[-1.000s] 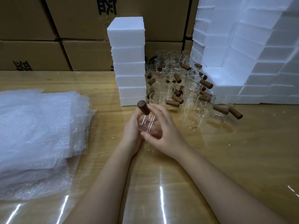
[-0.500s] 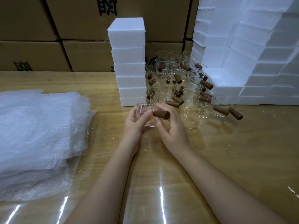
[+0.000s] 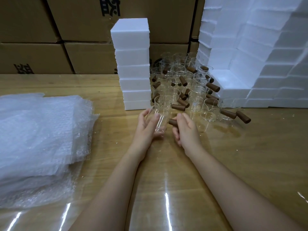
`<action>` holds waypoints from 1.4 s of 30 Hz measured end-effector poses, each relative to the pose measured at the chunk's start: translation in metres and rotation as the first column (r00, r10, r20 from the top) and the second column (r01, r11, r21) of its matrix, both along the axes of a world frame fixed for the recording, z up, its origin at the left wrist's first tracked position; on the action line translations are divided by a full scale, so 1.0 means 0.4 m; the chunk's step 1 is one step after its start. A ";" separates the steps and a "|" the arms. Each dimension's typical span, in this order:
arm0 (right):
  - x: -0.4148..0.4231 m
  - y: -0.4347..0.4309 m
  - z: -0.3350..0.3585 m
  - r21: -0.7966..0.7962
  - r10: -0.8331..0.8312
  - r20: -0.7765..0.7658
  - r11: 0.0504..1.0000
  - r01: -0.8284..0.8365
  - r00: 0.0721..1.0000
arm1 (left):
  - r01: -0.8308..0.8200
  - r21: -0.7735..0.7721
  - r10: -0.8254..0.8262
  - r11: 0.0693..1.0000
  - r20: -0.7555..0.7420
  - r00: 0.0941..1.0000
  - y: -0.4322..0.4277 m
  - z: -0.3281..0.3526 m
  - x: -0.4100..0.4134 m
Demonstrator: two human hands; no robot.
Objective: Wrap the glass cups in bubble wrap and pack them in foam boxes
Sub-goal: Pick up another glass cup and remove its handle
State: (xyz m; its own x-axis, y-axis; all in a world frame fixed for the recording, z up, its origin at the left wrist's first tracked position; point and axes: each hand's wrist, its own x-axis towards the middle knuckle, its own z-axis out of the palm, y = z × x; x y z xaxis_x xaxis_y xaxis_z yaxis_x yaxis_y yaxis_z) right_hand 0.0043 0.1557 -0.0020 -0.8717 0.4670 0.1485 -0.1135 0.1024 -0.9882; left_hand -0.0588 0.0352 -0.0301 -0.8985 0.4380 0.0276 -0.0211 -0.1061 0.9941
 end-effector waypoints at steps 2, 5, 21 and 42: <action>-0.005 0.012 -0.004 -0.090 -0.023 0.028 0.996 0.025 0.999 | 0.028 0.000 -0.028 1.000 -0.018 0.999 0.001 0.002 0.007; -0.008 0.014 -0.006 -0.149 -0.021 0.025 0.989 0.024 0.999 | 0.048 -0.003 -0.048 0.999 -0.002 0.999 -0.001 0.009 0.010; 0.004 0.022 0.003 -0.194 -0.024 -0.029 0.981 0.018 0.999 | 0.029 -0.122 -0.042 0.992 -0.107 0.993 -0.004 0.057 0.048; 0.007 0.020 0.009 -0.187 0.067 -0.162 0.978 -0.097 0.985 | 0.107 0.098 -0.115 0.989 0.079 0.990 -0.015 0.079 0.043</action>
